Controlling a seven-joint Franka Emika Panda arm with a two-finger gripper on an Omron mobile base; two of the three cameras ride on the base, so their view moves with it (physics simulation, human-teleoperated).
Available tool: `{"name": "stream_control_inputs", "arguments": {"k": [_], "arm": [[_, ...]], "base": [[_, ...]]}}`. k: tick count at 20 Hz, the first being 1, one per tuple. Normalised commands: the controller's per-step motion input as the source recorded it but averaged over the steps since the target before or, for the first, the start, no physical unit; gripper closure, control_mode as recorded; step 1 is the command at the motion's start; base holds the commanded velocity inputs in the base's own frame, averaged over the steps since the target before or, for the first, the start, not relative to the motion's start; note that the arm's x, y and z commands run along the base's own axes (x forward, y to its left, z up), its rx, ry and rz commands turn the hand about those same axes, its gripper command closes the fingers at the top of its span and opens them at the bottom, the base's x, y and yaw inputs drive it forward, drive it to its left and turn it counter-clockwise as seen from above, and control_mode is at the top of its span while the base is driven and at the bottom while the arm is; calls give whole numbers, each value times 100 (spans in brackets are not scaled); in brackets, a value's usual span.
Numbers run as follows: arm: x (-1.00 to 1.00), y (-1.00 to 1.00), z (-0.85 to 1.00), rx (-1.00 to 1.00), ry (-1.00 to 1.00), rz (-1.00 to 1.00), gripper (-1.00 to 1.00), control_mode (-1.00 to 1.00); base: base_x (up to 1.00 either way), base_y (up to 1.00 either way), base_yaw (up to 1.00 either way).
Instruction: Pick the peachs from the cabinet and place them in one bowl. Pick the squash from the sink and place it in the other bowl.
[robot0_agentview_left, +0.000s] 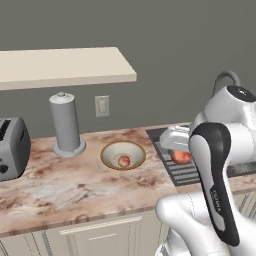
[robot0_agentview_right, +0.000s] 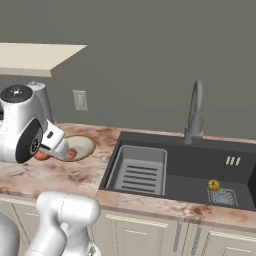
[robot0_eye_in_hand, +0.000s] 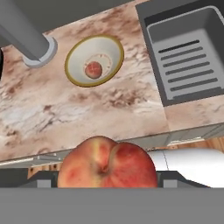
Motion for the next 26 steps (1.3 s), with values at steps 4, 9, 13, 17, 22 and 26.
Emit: {"name": "stream_control_inputs", "arguments": {"k": [4, 9, 13, 17, 22, 26], "arm": [[25, 0, -6, -3, -7, 0, 100, -100], [62, 0, 0, -4, -5, 0, 100, -100], [48, 7, 0, 0, 0, 3, 100, -100], [42, 18, -13, 0, -1, 12, 100, -100], [37, 24, -12, 0, 0, 21, 100, -100], [3, 18, -4, -16, -13, 13, 100, -100]], "base": [[0, 0, 0], [0, 0, 0], [0, 0, 0], [0, 0, 0], [0, 0, 0], [0, 0, 0]]}}
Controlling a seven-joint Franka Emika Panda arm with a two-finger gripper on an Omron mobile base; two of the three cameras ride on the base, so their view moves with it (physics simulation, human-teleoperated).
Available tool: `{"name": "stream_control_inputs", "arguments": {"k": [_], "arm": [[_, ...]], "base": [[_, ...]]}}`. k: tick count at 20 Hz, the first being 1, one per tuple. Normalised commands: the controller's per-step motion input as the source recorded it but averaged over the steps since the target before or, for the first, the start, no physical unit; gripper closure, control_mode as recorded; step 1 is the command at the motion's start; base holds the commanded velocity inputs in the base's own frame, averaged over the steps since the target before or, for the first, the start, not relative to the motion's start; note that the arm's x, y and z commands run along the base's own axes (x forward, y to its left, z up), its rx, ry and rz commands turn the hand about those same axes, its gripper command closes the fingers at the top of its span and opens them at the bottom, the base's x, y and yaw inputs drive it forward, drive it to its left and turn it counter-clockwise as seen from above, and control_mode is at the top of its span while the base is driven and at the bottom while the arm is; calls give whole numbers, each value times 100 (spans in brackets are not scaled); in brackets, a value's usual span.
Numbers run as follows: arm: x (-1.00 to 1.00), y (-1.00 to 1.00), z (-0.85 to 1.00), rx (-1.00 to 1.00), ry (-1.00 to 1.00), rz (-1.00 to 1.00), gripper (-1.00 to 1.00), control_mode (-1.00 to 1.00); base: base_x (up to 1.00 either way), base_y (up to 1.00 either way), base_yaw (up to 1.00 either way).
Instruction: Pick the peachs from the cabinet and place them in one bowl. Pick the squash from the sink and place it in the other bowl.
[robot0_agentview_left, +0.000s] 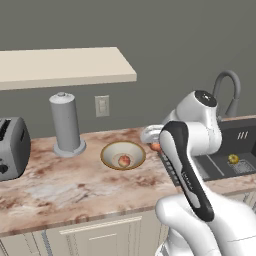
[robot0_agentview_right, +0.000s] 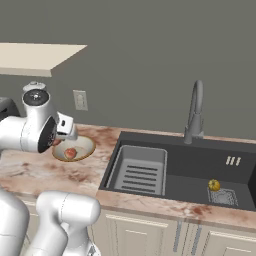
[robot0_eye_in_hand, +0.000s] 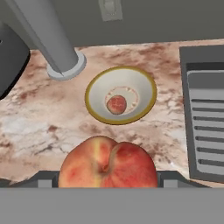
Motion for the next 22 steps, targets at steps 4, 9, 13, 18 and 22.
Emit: {"name": "stream_control_inputs", "arguments": {"k": [4, 9, 13, 18, 22], "arm": [[0, 9, -17, -16, -10, 2, 100, -100], [13, 0, -31, -7, 0, 0, 100, -100], [30, 0, -8, 0, 0, 0, 100, -100], [60, 1, -3, 0, 2, 0, 100, -100], [61, 9, -6, 0, 12, -1, 100, -100]], "base": [[0, 0, 0], [0, 0, 0], [0, 0, 0], [0, 0, 0], [0, 0, 0]]}}
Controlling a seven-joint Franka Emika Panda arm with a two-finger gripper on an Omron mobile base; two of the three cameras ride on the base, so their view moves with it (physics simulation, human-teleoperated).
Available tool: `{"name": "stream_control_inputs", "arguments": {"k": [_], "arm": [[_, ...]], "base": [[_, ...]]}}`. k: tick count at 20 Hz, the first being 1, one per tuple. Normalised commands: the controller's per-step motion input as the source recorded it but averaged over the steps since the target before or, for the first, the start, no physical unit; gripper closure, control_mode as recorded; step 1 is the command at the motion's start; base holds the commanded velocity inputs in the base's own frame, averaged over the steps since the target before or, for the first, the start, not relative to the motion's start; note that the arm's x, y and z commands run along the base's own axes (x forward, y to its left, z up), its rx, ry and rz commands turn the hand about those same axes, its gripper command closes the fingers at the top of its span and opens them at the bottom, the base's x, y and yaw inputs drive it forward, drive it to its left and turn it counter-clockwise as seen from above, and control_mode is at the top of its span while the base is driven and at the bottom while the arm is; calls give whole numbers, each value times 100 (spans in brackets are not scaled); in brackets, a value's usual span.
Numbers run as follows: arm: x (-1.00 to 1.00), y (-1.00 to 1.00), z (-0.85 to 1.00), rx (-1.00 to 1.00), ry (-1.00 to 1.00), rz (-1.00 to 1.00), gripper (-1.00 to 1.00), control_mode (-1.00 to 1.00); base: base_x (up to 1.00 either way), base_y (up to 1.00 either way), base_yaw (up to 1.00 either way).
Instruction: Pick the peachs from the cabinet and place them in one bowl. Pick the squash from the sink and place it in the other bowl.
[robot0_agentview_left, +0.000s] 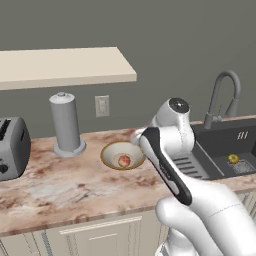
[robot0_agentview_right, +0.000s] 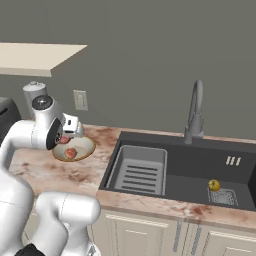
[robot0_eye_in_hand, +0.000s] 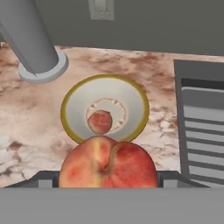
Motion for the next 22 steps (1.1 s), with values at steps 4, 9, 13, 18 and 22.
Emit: {"name": "stream_control_inputs", "arguments": {"k": [4, 9, 13, 18, 22], "arm": [[59, 16, -19, 0, 8, -1, 100, -100], [47, 19, -36, 0, 3, 0, 100, -100], [31, 21, -55, 0, 0, 0, 100, -100], [18, 20, -48, 0, 0, 0, 100, -100], [1, 8, -34, 0, 0, 0, 100, -100]], "base": [[0, 0, 0], [0, 0, 0], [0, 0, 0], [0, 0, 0], [0, 0, 0]]}}
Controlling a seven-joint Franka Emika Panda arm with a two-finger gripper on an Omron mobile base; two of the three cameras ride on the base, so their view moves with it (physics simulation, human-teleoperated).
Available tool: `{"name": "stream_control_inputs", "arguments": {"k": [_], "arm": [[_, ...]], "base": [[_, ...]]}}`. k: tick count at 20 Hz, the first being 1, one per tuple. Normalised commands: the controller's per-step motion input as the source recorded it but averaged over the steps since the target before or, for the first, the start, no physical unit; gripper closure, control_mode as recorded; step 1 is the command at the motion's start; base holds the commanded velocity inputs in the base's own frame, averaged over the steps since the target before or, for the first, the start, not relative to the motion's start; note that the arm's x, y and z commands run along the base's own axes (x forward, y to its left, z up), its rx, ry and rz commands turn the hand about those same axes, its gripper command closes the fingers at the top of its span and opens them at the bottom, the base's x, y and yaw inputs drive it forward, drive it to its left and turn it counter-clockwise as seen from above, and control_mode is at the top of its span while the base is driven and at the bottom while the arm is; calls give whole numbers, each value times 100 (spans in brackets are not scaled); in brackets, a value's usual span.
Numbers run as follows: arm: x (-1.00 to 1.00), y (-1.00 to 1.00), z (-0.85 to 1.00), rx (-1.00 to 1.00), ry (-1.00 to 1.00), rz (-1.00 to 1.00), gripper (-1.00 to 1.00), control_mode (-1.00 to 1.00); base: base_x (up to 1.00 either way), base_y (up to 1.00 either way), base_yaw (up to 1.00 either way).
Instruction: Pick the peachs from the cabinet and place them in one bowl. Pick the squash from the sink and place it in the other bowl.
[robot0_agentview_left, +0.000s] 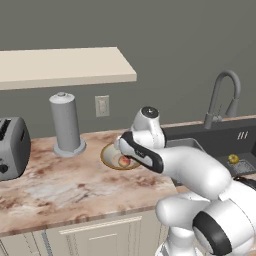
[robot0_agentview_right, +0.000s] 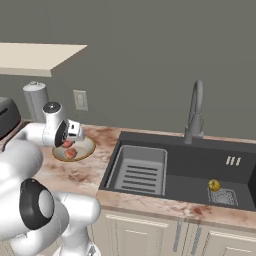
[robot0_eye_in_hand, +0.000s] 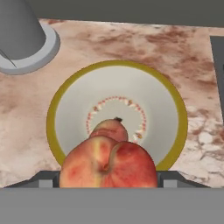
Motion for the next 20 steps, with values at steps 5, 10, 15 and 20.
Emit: {"name": "stream_control_inputs", "arguments": {"k": [5, 10, 15, 20], "arm": [[2, 0, -31, 0, 0, 0, 100, -100], [5, 0, -19, 0, 1, 0, 100, -100], [27, 0, -5, 0, 0, 0, 100, -100], [33, 0, 0, 0, 0, 0, 100, -100]], "base": [[0, 0, 0], [0, 0, 0], [0, 0, 0], [0, 0, 0]]}}
